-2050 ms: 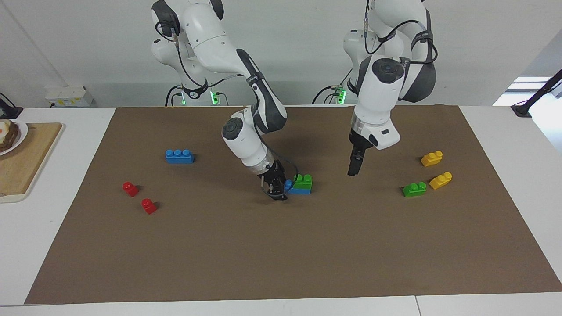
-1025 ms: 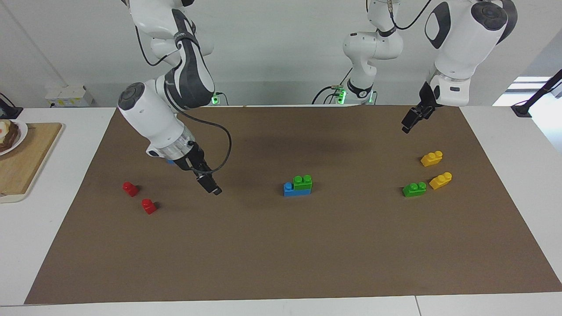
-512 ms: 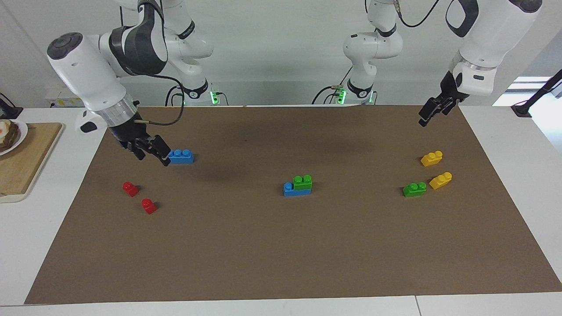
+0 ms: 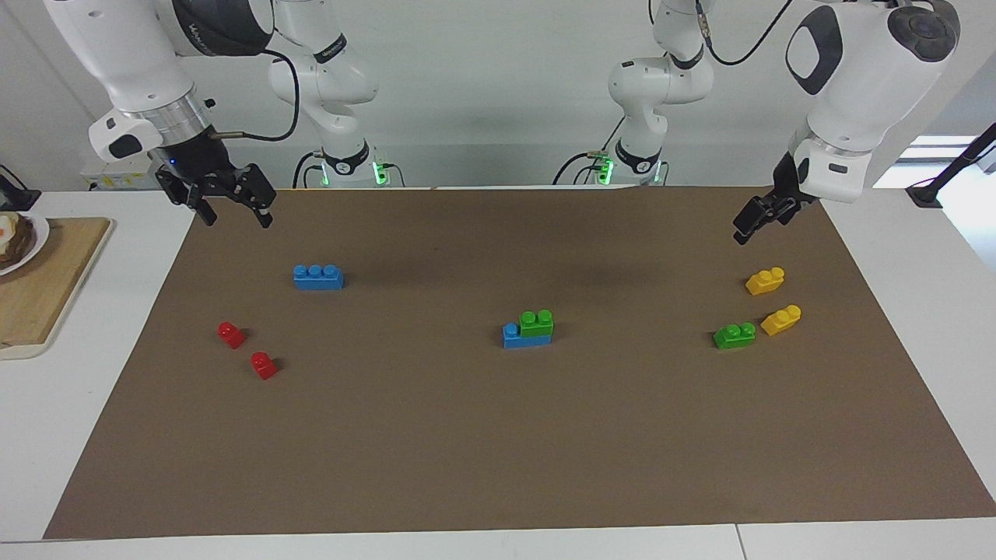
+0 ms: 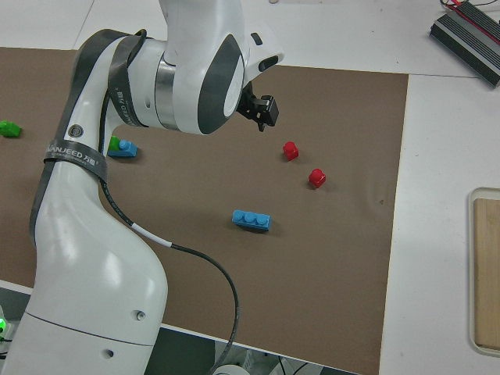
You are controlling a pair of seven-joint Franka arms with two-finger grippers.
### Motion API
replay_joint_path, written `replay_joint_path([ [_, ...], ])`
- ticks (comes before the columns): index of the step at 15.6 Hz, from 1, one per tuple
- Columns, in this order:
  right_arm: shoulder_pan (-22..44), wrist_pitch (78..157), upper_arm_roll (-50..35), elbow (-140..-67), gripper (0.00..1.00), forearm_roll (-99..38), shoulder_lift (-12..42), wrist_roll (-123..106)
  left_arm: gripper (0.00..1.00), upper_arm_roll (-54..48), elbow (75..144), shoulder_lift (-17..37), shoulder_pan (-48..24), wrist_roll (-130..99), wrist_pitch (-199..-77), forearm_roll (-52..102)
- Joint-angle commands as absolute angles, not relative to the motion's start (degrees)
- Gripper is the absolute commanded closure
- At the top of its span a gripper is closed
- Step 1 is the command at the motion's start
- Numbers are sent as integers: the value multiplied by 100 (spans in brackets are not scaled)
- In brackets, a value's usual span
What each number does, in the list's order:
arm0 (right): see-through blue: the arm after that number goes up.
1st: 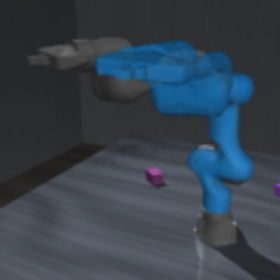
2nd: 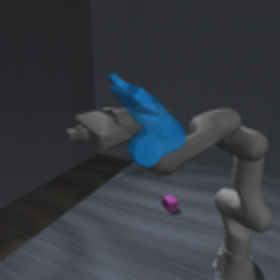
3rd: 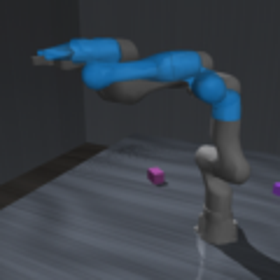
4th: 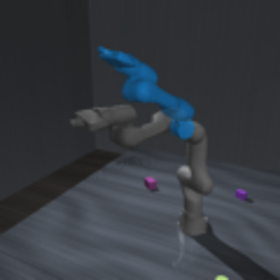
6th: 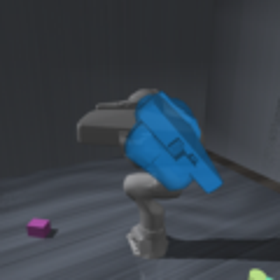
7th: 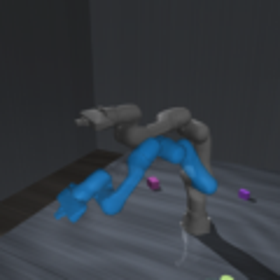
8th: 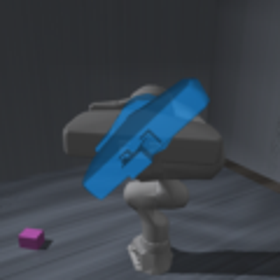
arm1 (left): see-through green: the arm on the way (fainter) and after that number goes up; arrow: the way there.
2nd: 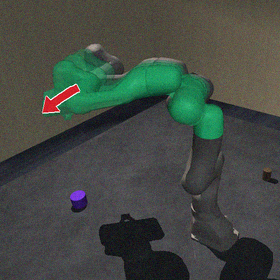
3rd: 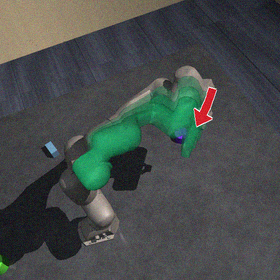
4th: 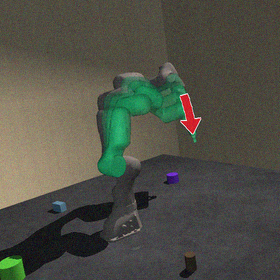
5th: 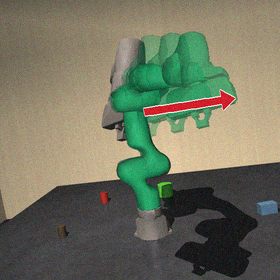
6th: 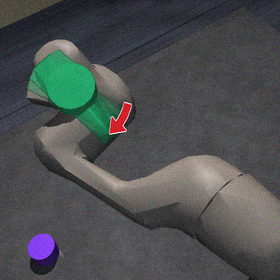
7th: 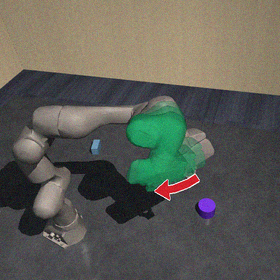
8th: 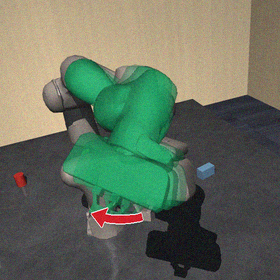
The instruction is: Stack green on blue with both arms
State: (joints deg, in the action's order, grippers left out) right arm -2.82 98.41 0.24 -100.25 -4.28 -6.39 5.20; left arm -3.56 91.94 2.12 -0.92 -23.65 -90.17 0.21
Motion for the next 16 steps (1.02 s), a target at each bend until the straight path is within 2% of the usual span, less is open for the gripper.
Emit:
replay_joint_path([
  [1,-413,9590,-35,-9889,0,-290,-686,159,0,-492,8982,186,61,-1830,-8631,123],
  [8,-378,9334,-35,-9853,0,-132,-668,106,0,-483,9201,-96,70,-1398,-8341,123],
  [16,-387,9149,-35,-9861,0,-26,-686,123,0,-483,9229,-97,53,-1336,-8402,123],
])
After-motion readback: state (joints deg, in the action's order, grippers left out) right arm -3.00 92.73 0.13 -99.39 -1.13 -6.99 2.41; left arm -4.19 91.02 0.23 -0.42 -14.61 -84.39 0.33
